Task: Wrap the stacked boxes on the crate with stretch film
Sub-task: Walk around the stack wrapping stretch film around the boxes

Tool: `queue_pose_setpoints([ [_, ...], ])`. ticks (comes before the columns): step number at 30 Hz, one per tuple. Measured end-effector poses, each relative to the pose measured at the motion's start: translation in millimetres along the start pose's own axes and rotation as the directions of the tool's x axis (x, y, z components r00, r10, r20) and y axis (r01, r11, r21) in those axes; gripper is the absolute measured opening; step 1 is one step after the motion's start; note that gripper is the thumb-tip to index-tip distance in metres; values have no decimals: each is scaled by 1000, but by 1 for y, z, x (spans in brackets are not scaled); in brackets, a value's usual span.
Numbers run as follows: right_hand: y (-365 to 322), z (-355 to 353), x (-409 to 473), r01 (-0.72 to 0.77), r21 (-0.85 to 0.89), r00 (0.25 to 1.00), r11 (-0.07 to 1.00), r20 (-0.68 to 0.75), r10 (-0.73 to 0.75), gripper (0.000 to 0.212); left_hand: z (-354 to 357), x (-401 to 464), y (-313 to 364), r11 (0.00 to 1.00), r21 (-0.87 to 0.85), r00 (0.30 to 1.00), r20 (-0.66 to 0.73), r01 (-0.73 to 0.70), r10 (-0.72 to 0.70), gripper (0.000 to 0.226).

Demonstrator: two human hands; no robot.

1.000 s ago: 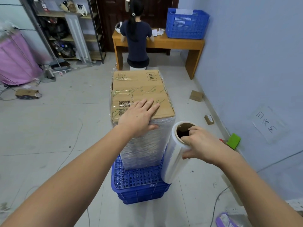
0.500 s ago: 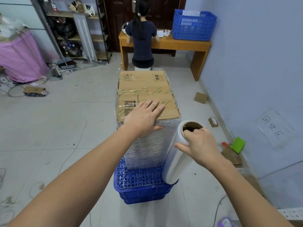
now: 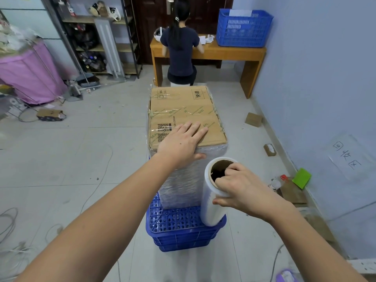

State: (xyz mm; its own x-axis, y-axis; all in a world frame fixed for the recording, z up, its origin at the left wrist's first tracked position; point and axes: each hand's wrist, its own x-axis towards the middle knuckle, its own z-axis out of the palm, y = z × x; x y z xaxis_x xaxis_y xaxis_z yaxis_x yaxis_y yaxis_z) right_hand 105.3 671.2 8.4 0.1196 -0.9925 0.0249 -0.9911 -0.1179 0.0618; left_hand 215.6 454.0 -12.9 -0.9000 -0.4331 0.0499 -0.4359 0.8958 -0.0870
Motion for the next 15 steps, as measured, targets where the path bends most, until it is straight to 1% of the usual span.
queue_pose_setpoints([
  [3, -2, -3, 1, 6, 20, 1000, 1000, 21, -7, 42, 0, 0, 0, 1000, -6, 1000, -2, 1, -1, 92],
  [10, -3, -9, -6, -61, 195, 997, 979, 63, 49, 47, 3, -1, 1, 1000, -2, 1000, -5, 1, -1, 92],
  [15, -9, -12, -8, -78, 184, 994, 980, 87, 62, 48, 3, -1, 1, 1000, 2, 1000, 2, 4, -4, 93],
])
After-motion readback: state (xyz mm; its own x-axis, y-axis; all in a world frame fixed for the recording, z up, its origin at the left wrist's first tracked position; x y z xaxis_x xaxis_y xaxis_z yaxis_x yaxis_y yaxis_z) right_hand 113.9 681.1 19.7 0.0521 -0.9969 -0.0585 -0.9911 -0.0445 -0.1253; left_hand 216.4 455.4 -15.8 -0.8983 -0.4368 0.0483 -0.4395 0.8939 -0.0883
